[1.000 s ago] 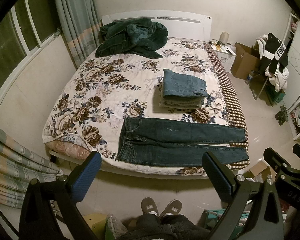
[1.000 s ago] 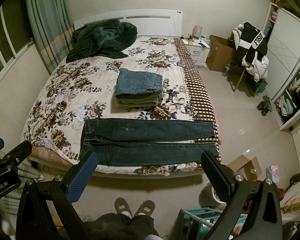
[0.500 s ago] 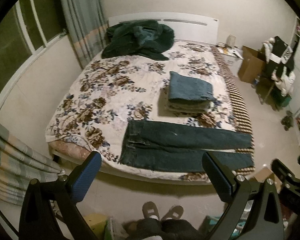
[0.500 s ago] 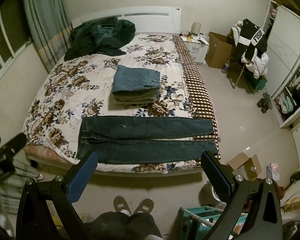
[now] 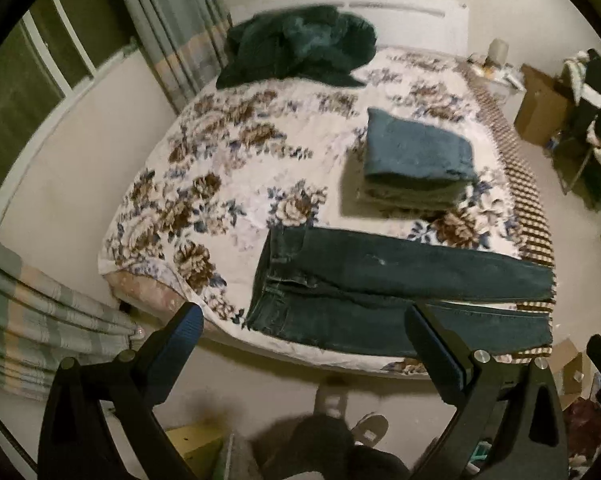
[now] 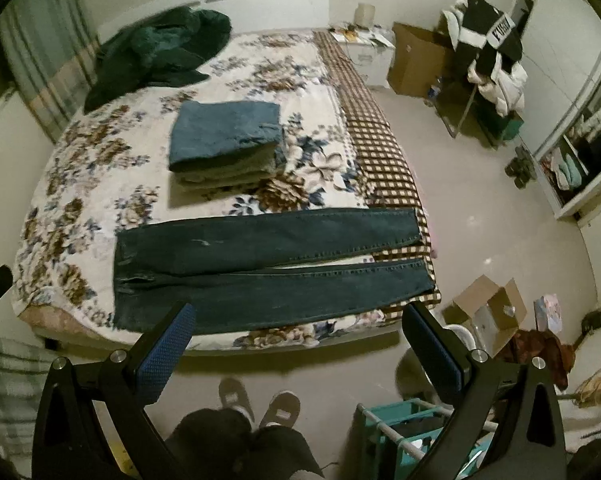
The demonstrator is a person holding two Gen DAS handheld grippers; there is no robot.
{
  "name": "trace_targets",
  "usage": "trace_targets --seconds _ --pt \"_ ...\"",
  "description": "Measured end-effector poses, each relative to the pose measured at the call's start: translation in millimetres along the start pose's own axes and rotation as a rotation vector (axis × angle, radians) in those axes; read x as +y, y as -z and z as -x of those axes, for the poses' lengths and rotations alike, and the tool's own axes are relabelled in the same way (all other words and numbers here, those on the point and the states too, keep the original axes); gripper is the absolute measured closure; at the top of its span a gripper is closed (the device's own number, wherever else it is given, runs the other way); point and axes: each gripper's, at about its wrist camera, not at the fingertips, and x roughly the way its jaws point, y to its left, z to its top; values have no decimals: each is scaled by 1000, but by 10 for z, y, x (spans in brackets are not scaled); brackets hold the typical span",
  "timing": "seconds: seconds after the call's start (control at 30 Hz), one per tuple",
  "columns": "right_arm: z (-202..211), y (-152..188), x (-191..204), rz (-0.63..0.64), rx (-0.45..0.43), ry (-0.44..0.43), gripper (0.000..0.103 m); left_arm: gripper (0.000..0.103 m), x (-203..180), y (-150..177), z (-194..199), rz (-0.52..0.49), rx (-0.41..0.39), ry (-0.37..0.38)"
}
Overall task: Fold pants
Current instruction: 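Lower both tools onto the dark jeans, left at waistband, right at hems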
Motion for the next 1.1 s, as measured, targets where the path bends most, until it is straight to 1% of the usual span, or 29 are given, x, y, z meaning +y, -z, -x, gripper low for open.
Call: trace_targets --seconds 0.07,0.2,0.27,0.3,0.33,0.37,0.4,0.47,0.5,0.57,0.6,0.63,0.7,0.77,0.8,0.83,0.93,1.0,1.03,1.07,1.1 --pt "-324 -114 -14 -19 29 1 0 0 -6 -82 -258 16 37 -4" --pt "-1053 -397 8 -71 89 26 0 0 -26 -355 -957 49 134 -22" --pt "-1487 -581 -7 -115 134 28 0 0 -35 -501 -1343 75 190 -26" --pt "-1654 -651 -5 -136 154 26 0 0 -43 -608 -1622 95 234 -27" --pt "-1884 -744 -24 -168 179 21 0 0 -34 -648 -1783 110 266 -27" --pt "-2130 -842 -49 -205 207 17 0 0 -34 -733 -2052 137 315 -17" --pt "-2320 -916 -60 -234 228 12 0 0 -18 -782 -2238 158 348 -15" --pt "-2839 -1103 -107 -324 285 4 0 0 19 -890 -2697 215 427 -6" --pt "-3090 -1181 -135 -368 312 4 0 0 34 -950 -2990 256 476 -2" --pt "-3532 -1305 -199 -440 357 3 0 0 59 -1021 -3427 322 544 3" --pt "-3831 -1382 -222 -485 389 8 0 0 65 -1046 -3605 351 567 3" --pt "-4003 -1414 -245 -511 405 8 0 0 81 -1077 -3827 386 593 4" --pt "-4499 -1493 -334 -586 447 11 0 0 104 -1126 -4230 448 636 3" --pt "-5010 -1554 -434 -656 487 28 0 0 119 -1175 -4643 506 674 -9" --pt "-5159 -1549 -470 -677 500 39 0 0 132 -1201 -4852 532 695 -12" --pt "-5416 -1564 -531 -707 519 60 0 0 134 -1220 -5061 554 721 -19" --pt "-5869 -1564 -678 -750 554 105 0 0 185 -1158 -5488 624 787 -47" --pt "-6097 -1547 -761 -775 571 126 0 1 229 -1112 -5668 656 800 -72" --pt "-6191 -1537 -790 -785 580 138 0 3 238 -1103 -5714 656 797 -82" --pt "-6279 -1530 -818 -794 585 144 0 16 240 -1094 -5760 653 790 -92" --pt "-6392 -1528 -836 -798 591 151 0 36 240 -1079 -5788 646 783 -103"
